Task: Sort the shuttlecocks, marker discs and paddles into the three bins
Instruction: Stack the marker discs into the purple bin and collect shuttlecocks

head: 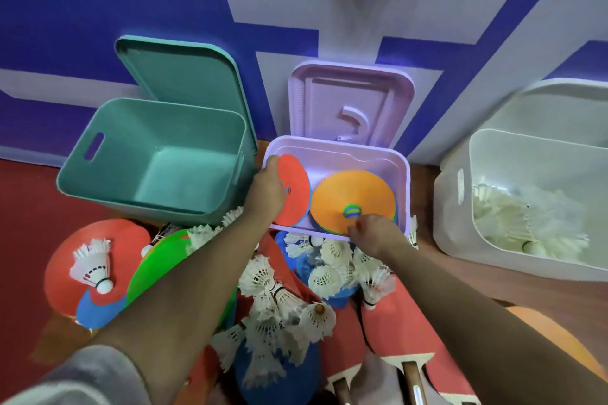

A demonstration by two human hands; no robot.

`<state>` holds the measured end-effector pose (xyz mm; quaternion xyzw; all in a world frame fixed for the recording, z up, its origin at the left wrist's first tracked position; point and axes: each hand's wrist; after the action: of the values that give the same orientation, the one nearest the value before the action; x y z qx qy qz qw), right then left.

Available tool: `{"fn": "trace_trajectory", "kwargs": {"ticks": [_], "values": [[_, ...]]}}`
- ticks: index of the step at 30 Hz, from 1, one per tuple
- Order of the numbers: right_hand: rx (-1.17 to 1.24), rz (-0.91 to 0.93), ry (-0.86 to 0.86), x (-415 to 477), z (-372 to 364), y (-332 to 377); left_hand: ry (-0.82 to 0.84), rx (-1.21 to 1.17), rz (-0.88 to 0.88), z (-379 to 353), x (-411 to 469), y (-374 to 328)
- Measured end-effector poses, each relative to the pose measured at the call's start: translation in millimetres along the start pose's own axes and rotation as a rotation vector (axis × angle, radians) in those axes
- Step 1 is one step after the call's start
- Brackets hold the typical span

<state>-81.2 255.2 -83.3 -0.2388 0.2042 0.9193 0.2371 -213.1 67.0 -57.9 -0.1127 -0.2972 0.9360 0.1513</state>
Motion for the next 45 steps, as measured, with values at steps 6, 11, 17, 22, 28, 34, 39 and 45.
{"fn": "trace_trajectory", "kwargs": {"ticks": [6, 11, 17, 22, 28, 34, 39, 45], "values": [[-0.105, 0.065, -0.161, 5, -2, -13, 0.072, 0.185, -0.085, -29, 20, 16], [0.049, 0.206, -0.262, -6, -7, -19, 0.006, 0.619, -0.36, -39, 16, 33], [0.374, 0.19, -0.425, -58, -4, -5, 0.062, 0.215, -0.443, -5, -13, 8], [0.503, 0.199, -0.38, -121, -29, -4, 0.137, -0.157, -0.515, 23, -102, -6], [0.476, 0.159, -0.212, -164, -69, -10, 0.335, -0.124, -0.439, 5, -189, 16], [0.399, -0.054, -0.033, -155, -95, -2, 0.332, 0.288, -0.461, -28, -214, 17], [0.375, -0.053, -0.03, -146, -97, 2, 0.314, 0.254, -0.389, -48, -231, 14], [0.62, -0.004, 0.046, -168, -51, -28, 0.123, -0.18, -0.305, -43, -255, -12]]}}
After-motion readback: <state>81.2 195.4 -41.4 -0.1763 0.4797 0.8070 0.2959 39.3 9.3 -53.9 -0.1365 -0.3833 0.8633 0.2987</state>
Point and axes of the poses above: each hand's wrist, its own x-axis towards the middle knuckle, its own z-axis out of the back of the hand, y = z × x, and after that the axes turned 7 degrees about -z, right-handed
